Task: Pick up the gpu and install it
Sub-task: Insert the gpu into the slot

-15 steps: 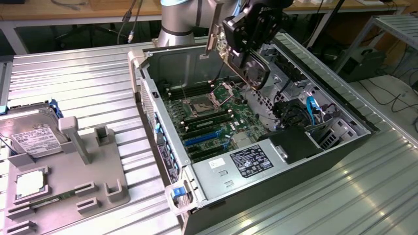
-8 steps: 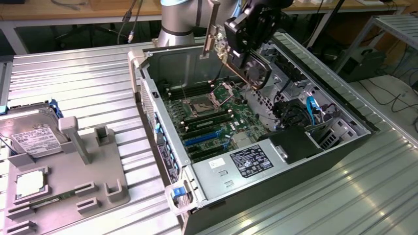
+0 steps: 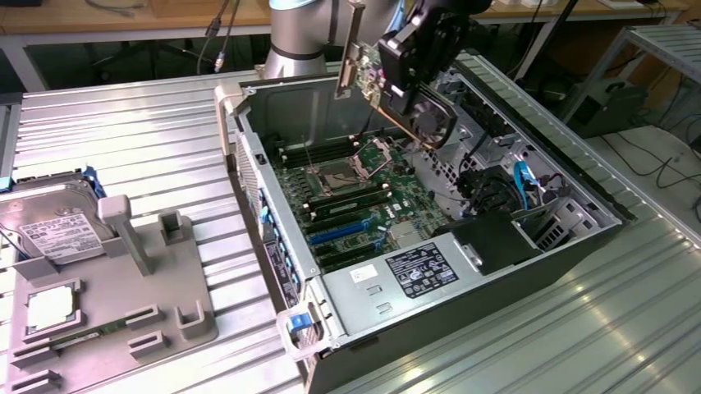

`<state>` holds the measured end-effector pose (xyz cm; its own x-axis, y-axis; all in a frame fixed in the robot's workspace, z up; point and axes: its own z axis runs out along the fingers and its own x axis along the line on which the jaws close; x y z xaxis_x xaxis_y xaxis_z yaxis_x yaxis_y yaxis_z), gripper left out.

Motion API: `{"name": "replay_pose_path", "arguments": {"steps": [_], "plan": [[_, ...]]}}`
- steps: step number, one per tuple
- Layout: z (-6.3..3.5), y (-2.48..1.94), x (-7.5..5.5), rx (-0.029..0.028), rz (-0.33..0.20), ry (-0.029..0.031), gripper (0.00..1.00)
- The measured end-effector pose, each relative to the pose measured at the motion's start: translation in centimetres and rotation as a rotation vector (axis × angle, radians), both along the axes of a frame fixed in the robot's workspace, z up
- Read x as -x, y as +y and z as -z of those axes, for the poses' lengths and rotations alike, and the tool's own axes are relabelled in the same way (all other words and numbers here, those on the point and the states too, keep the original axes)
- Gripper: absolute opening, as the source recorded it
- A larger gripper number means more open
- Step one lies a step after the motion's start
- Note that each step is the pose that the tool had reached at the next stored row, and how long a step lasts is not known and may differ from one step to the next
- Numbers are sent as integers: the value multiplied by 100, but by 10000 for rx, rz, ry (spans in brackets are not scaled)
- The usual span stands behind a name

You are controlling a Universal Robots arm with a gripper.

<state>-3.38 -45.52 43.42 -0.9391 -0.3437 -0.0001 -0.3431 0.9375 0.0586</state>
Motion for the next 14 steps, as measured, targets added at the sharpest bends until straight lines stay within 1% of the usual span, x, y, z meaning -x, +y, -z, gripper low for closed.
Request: {"name": "replay_pose_path", "arguments": {"steps": [11, 12, 13, 14], "plan": [[0, 0, 0, -1, -1040, -1, 28], [0, 0, 0, 0, -1591, 0, 28], [0, 0, 0, -1, -2255, 0, 28], [6, 0, -3, 1, -2871, -13, 28]]}}
